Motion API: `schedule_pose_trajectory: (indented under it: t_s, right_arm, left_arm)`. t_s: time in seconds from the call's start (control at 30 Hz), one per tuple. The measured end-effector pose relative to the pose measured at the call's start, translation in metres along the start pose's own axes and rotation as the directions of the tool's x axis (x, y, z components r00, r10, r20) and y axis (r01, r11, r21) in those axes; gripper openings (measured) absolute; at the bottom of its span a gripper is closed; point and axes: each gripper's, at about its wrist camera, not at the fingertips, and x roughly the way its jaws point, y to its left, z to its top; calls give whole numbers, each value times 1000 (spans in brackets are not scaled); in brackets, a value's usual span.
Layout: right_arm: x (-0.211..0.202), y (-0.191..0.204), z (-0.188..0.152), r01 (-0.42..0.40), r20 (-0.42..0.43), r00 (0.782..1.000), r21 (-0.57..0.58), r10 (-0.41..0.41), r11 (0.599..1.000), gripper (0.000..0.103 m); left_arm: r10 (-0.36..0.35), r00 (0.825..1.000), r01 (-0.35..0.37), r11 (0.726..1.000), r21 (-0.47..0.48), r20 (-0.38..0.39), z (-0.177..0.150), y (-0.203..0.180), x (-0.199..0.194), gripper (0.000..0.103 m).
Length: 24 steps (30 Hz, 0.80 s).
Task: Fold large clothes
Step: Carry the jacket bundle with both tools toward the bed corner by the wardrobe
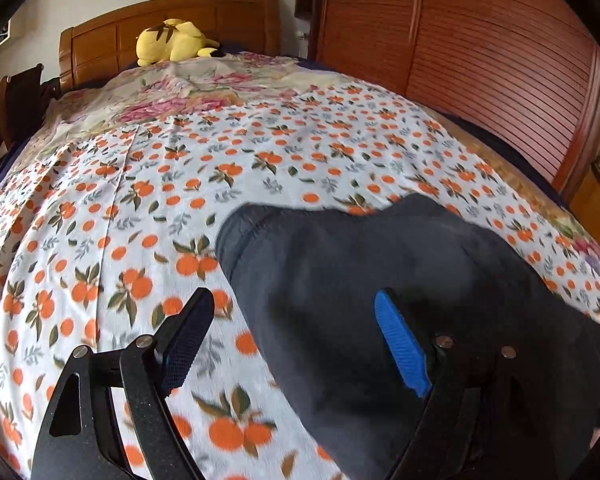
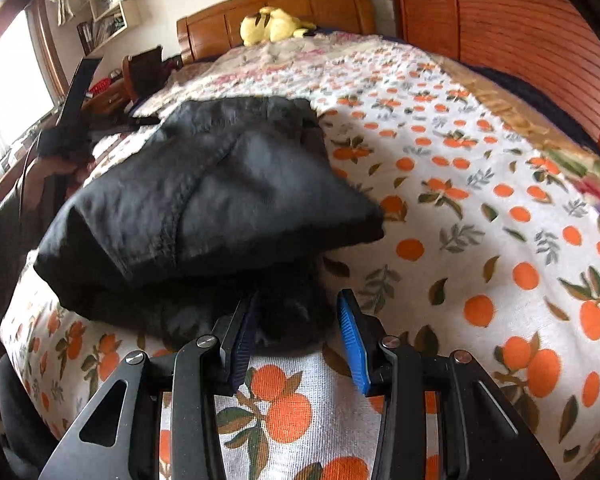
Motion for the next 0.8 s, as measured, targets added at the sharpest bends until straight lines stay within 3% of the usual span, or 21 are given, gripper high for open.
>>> schedule_pose_trajectory:
  t_s: [0.03, 0.13, 0.4, 0.8]
  right_arm:
    - [3, 2, 3, 0, -1, 1000, -3, 0, 1000, 41]
    - [9, 6, 7, 7, 1, 1000, -13, -7, 1000, 41]
    - [27, 6, 12, -2, -24, 1000, -11, 1, 1000, 41]
    - [35, 2, 18, -14, -34, 999, -5, 14, 1000, 41]
  left_arm:
    - [4, 1000, -4, 1000, -2, 8, 3, 2, 4, 74]
    - [17, 1000, -17, 1000, -10, 1, 11, 9, 17, 67]
    - [-7, 996, 0, 997, -82, -84, 8, 31, 59, 67]
    - [-25, 995, 16, 995, -102, -92, 5, 32, 65, 67]
